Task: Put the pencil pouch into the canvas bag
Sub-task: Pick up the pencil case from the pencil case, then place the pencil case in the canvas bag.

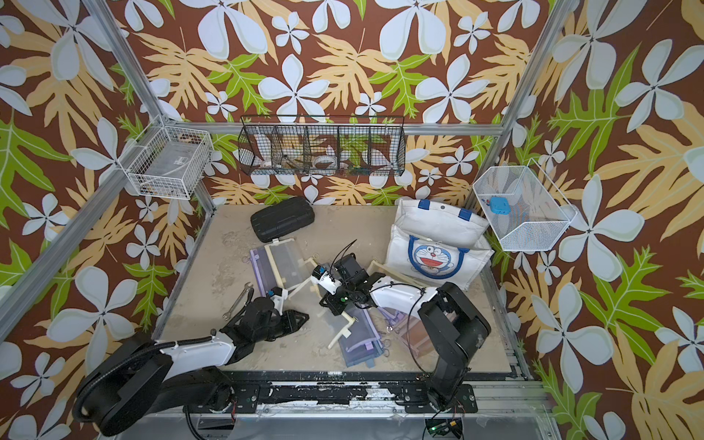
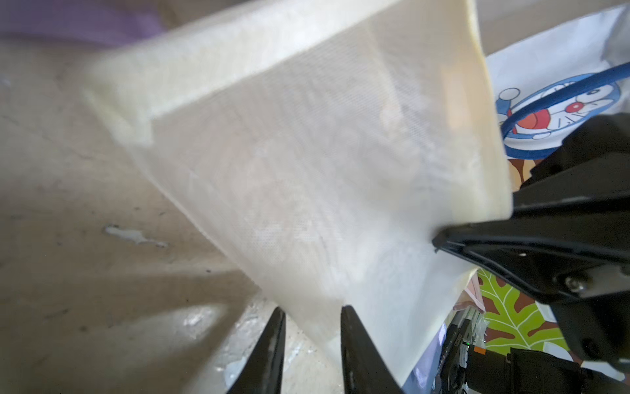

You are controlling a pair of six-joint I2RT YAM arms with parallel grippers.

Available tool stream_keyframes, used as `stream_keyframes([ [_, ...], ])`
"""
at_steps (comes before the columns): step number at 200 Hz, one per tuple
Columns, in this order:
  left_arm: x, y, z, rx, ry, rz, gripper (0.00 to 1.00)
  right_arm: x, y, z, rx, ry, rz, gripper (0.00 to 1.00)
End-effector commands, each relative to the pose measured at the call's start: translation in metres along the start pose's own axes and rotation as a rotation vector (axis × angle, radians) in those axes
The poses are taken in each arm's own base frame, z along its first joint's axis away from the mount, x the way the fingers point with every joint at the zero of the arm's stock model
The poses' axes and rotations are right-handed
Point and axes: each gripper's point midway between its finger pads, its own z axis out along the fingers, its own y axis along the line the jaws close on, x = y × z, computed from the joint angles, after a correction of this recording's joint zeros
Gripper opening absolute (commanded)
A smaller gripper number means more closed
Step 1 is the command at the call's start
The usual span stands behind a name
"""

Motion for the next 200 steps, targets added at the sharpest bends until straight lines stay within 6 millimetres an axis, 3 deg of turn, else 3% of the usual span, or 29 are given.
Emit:
stream_keyframes([
  [1,-0.008,-0.006,-0.014,-0.028,-0.026,0.079,0.32,-0.018,-0.006,-0.025,0.1,-0.049,-0.096,0.0],
  [44,-0.032,-0.031,-0.063,-0.001,-0.174,0.174,0.36,-0.073,-0.017,-0.113,0.403,-0.177,-0.341,0.0],
  [86,-0.034,-0.051,-0.068,0.071,-0.169,0.173,0.38,-0.118,-0.048,-0.2,0.819,-0.147,-0.554,0.0],
  [117,-0.035,-0.068,-0.062,0.124,-0.131,0.194,0.41,-0.136,-0.079,-0.264,1.161,-0.011,-0.662,0.0],
  [157,-0.036,-0.088,-0.058,0.194,-0.099,0.216,0.42,-0.155,-0.119,-0.349,1.415,-0.06,-0.619,0.0],
  [180,-0.034,-0.096,-0.059,0.227,-0.083,0.229,0.42,-0.151,-0.14,-0.377,1.492,-0.033,-0.633,0.0],
  [200,-0.034,-0.101,-0.06,0.248,-0.08,0.236,0.42,-0.145,-0.157,-0.387,1.468,-0.089,-0.596,0.0],
])
